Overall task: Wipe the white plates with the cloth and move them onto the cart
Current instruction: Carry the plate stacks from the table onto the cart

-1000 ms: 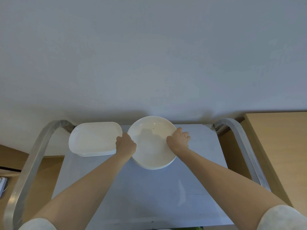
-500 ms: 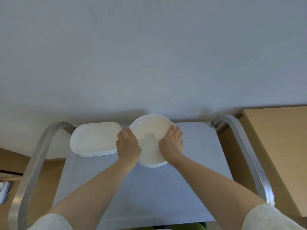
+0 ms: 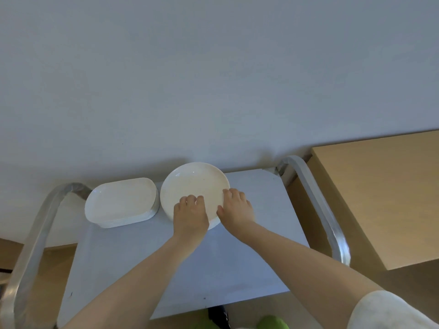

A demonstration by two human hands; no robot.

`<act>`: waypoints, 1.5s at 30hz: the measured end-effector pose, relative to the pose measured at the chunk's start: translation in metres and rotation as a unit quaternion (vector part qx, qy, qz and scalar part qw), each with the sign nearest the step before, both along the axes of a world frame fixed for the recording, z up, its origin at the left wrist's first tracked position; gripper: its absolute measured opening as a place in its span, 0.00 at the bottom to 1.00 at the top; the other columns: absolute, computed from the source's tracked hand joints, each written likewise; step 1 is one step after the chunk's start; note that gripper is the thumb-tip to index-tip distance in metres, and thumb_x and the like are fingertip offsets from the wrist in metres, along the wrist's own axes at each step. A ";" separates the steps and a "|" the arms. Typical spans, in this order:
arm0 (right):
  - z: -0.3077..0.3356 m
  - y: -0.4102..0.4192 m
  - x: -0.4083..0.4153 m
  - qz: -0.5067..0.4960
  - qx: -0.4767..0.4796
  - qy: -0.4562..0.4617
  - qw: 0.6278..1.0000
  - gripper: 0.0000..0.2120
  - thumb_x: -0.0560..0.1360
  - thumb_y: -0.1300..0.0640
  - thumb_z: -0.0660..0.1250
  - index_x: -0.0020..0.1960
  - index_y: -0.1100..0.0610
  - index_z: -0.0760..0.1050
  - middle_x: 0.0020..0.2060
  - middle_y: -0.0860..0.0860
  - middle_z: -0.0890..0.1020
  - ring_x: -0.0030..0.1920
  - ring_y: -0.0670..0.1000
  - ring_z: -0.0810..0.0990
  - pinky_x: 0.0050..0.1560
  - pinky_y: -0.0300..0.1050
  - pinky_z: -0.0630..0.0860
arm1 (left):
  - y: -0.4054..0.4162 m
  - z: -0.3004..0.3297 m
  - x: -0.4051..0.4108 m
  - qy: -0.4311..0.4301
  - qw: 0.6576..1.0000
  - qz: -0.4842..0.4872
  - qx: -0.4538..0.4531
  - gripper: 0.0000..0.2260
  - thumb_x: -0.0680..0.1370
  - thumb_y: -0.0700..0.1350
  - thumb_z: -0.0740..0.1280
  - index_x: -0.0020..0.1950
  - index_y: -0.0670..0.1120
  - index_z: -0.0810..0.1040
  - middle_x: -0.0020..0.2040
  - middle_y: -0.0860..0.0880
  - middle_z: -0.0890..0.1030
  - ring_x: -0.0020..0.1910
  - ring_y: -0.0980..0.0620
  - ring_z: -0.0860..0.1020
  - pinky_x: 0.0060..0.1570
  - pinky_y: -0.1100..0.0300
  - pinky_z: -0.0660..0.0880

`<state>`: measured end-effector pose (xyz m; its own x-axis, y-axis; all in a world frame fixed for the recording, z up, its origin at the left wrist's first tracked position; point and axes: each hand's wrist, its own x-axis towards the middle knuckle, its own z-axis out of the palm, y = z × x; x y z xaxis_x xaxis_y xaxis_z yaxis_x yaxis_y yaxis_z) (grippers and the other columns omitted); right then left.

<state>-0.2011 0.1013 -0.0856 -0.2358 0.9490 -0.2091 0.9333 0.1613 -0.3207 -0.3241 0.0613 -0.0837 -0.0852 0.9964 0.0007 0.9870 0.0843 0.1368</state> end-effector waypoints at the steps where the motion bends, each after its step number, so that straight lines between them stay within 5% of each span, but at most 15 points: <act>1: 0.004 -0.004 0.010 0.014 0.007 -0.005 1.000 0.21 0.79 0.55 0.56 0.71 0.59 0.61 0.68 0.54 0.67 0.67 0.55 0.65 0.64 0.47 0.65 | 0.001 0.003 0.009 -0.001 1.000 0.001 -0.014 0.14 0.72 0.36 0.66 0.58 0.40 0.76 0.51 0.42 0.79 0.51 0.41 0.76 0.48 0.52 0.71; 4: 0.014 -0.016 0.047 0.048 0.036 -0.011 0.998 0.20 0.80 0.55 0.56 0.71 0.58 0.63 0.69 0.53 0.67 0.67 0.55 0.66 0.65 0.47 0.64 | 0.001 0.008 0.040 -0.008 1.000 0.000 -0.005 0.15 0.78 0.41 0.57 0.64 0.46 0.72 0.55 0.48 0.77 0.55 0.46 0.72 0.50 0.57 0.66; 12: 0.045 -0.052 0.197 -0.027 0.084 0.109 0.990 0.20 0.81 0.54 0.56 0.71 0.57 0.64 0.68 0.52 0.69 0.68 0.53 0.66 0.63 0.46 0.68 | -0.010 0.037 0.183 -0.096 0.989 -0.085 0.068 0.15 0.79 0.41 0.58 0.65 0.46 0.74 0.59 0.47 0.79 0.61 0.45 0.71 0.55 0.54 0.66; 28: 0.051 -0.122 0.513 -0.230 0.113 0.019 0.966 0.19 0.80 0.52 0.56 0.69 0.55 0.65 0.67 0.50 0.70 0.66 0.53 0.67 0.49 0.46 0.73 | -0.025 0.041 0.497 -0.089 0.952 -0.293 0.005 0.15 0.81 0.46 0.55 0.67 0.46 0.71 0.61 0.47 0.77 0.57 0.46 0.73 0.51 0.55 0.71; 35: 0.046 -0.094 0.604 -0.288 0.087 -0.017 0.953 0.20 0.80 0.51 0.55 0.71 0.55 0.64 0.68 0.50 0.69 0.66 0.53 0.67 0.57 0.45 0.70 | 0.025 0.040 0.593 -0.065 0.932 -0.357 -0.017 0.15 0.81 0.44 0.54 0.66 0.46 0.70 0.60 0.45 0.76 0.58 0.43 0.73 0.53 0.50 0.70; 45: 0.035 0.012 0.717 -0.348 0.038 -0.031 0.936 0.21 0.79 0.51 0.57 0.70 0.56 0.63 0.66 0.52 0.69 0.66 0.54 0.67 0.50 0.46 0.75 | 0.132 0.038 0.712 -0.015 0.917 -0.395 -0.055 0.12 0.81 0.45 0.56 0.62 0.43 0.69 0.58 0.43 0.74 0.58 0.43 0.72 0.53 0.51 0.69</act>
